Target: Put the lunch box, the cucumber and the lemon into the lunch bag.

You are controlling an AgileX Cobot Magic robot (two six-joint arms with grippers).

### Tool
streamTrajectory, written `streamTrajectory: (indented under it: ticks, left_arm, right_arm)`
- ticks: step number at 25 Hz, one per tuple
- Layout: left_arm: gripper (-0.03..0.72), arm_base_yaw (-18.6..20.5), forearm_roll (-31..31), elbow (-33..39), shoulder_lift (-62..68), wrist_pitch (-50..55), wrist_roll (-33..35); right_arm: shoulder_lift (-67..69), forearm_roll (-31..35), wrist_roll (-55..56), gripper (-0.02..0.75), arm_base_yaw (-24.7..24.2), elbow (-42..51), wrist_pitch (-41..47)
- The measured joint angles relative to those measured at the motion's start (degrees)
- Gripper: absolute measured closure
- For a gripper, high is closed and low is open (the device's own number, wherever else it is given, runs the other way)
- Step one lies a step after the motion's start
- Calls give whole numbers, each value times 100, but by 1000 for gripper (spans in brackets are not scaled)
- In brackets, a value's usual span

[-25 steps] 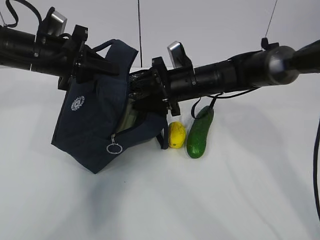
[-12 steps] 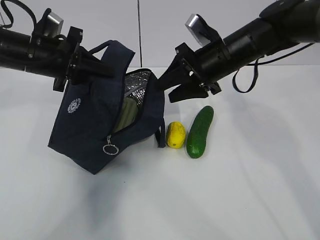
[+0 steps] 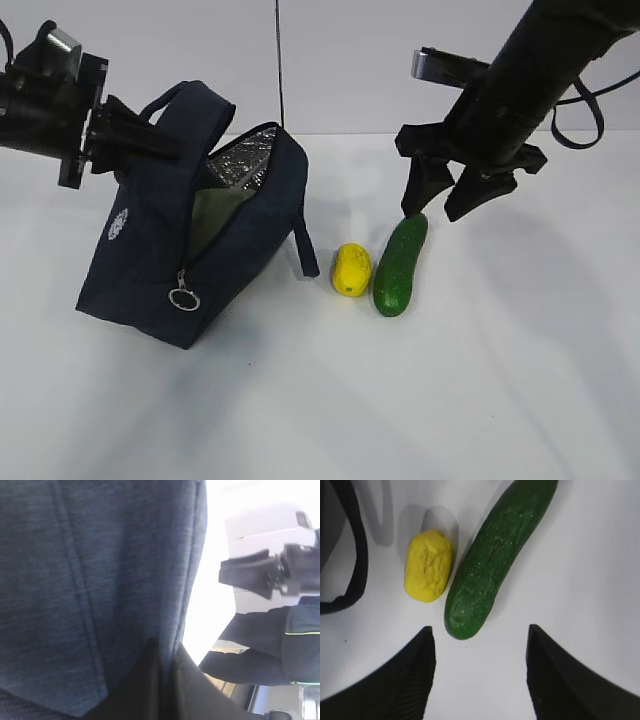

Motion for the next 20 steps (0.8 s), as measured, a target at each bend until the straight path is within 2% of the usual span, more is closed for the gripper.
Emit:
streamTrajectory:
  ticks: [2, 5, 10, 20]
  left_arm:
    - [694, 107, 157, 0, 0, 49, -48]
    - [695, 164, 349, 0, 0, 78, -120]
    - [695, 164, 416, 0, 0, 88, -144]
    - [695, 164, 430, 0, 0, 88, -156]
  right_arm:
    - [0, -459, 528, 297, 62, 0, -99]
    - [0, -715, 972, 297, 71, 0, -334]
    - [277, -777, 1348, 295, 71, 0, -687]
    - [1147, -800, 2174, 225, 85, -194, -1420]
